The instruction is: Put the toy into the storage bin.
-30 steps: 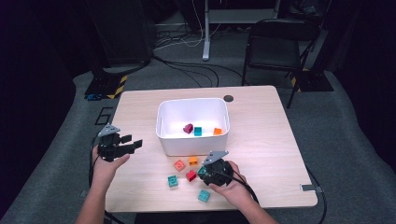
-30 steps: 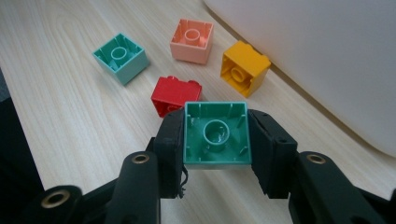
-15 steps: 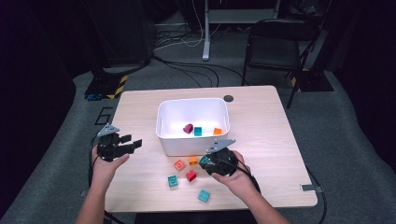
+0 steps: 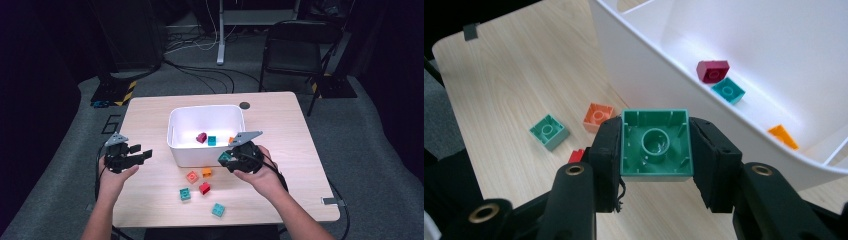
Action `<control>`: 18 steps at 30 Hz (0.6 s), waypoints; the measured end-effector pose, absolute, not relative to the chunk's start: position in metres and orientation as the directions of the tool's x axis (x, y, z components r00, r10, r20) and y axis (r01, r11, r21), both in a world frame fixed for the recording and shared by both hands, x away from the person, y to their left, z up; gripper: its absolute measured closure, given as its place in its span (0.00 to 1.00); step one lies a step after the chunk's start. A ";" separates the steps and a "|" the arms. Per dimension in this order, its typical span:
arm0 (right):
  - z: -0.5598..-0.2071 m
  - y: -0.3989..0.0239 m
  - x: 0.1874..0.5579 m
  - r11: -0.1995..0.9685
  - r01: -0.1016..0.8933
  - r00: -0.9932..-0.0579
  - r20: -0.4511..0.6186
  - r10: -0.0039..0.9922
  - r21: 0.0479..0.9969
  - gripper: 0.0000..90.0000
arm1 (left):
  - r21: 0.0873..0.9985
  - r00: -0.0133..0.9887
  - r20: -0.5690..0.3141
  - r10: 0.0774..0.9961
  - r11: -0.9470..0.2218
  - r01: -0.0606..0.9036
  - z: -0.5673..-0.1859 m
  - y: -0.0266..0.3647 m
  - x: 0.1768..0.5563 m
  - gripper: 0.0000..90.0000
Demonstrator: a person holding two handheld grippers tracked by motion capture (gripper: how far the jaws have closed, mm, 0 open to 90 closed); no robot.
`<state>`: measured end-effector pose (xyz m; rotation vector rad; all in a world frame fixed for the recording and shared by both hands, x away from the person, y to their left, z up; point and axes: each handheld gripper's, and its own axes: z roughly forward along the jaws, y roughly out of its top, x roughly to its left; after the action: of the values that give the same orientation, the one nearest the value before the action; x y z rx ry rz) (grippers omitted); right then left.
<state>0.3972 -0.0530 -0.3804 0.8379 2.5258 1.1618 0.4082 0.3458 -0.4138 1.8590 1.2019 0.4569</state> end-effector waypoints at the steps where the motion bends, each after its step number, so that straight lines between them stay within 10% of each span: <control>1: -0.373 -0.054 0.400 0.518 0.396 -0.810 0.023 0.586 0.758 0.65 | 0.810 0.471 -0.137 0.871 -0.175 0.560 -0.414 0.346 0.408 0.46; 18: -0.327 -0.034 0.421 0.548 0.339 -0.829 -0.032 0.558 0.765 0.65 | 0.807 0.474 -0.138 0.870 -0.178 0.563 -0.414 0.345 0.409 0.46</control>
<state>0.4210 -0.0344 -0.3275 0.7466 2.5151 1.1561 0.4088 0.3453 -0.4144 1.8659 1.2010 0.4518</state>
